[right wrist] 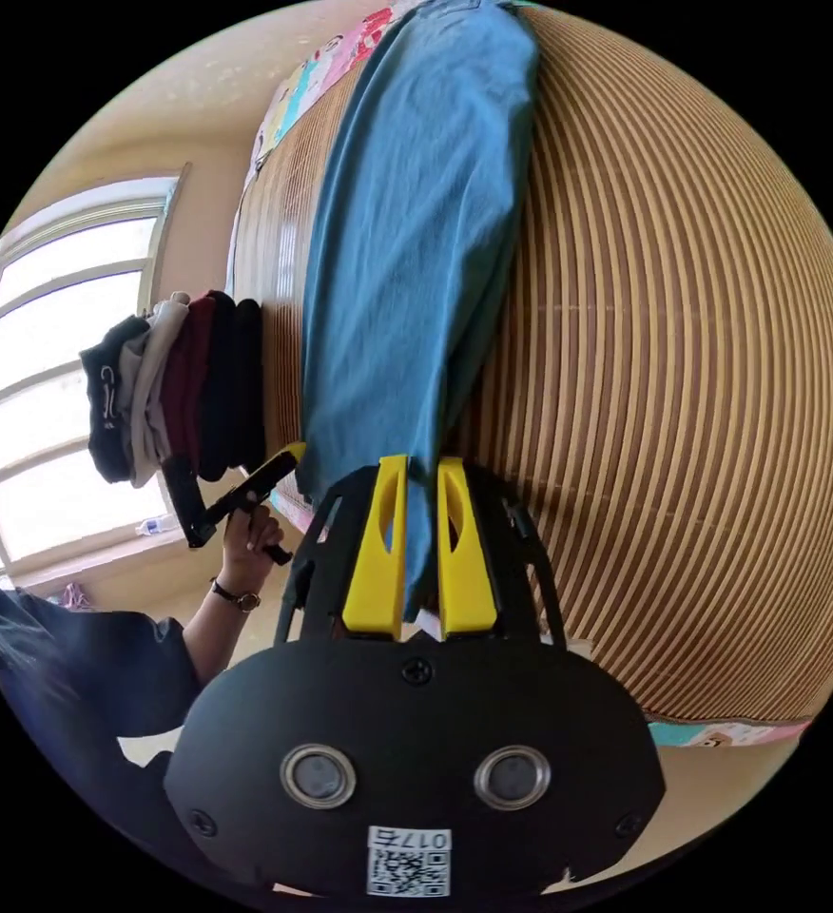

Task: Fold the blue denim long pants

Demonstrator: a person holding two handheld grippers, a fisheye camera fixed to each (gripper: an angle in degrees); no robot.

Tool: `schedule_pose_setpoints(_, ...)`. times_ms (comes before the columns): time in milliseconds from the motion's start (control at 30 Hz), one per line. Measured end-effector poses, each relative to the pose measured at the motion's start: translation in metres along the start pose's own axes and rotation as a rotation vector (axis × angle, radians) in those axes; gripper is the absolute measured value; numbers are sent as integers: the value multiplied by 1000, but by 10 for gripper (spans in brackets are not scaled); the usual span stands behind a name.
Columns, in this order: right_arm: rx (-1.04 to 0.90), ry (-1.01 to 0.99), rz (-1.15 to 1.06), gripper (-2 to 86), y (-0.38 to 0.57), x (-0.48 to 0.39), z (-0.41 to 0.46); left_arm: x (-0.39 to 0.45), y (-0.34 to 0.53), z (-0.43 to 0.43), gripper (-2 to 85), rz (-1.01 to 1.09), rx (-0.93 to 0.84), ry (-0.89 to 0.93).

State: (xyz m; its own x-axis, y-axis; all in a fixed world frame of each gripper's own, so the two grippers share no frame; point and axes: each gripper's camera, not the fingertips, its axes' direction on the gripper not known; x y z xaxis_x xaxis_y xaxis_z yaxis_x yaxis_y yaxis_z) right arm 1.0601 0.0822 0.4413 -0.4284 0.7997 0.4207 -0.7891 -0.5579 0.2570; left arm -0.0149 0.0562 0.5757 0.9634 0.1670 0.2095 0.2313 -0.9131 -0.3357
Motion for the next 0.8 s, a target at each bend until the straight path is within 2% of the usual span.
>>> schedule_pose_setpoints(67, -146, -30, -66, 42, -1, 3, 1, 11, 8, 5, 19, 5, -25, 2)
schedule_pose_setpoints(167, -188, 71, -157, 36, 8, 8, -32, 32, 26, 15, 7, 32, -79, -7)
schedule_pose_setpoints(333, -258, 109, -163, 35, 44, 51, -103, 65, 74, 44, -1, 34, -189, 118)
schedule_pose_setpoints(433, -291, 151, -148, 40, 75, 77, -144, 89, 101, 70, -1, 57, -309, 200)
schedule_pose_setpoints(533, -318, 215, -122, 57, 100, 98, -177, 105, 117, 88, 13, 87, -433, 165)
schedule_pose_setpoints(633, -244, 162, -87, 103, 104, 113, -225, 106, 101, 62, 43, 111, -320, 226)
schedule_pose_setpoints(800, 25, 33, -25, 124, 64, 144, -302, 74, -4, 35, 69, 37, -24, 443)
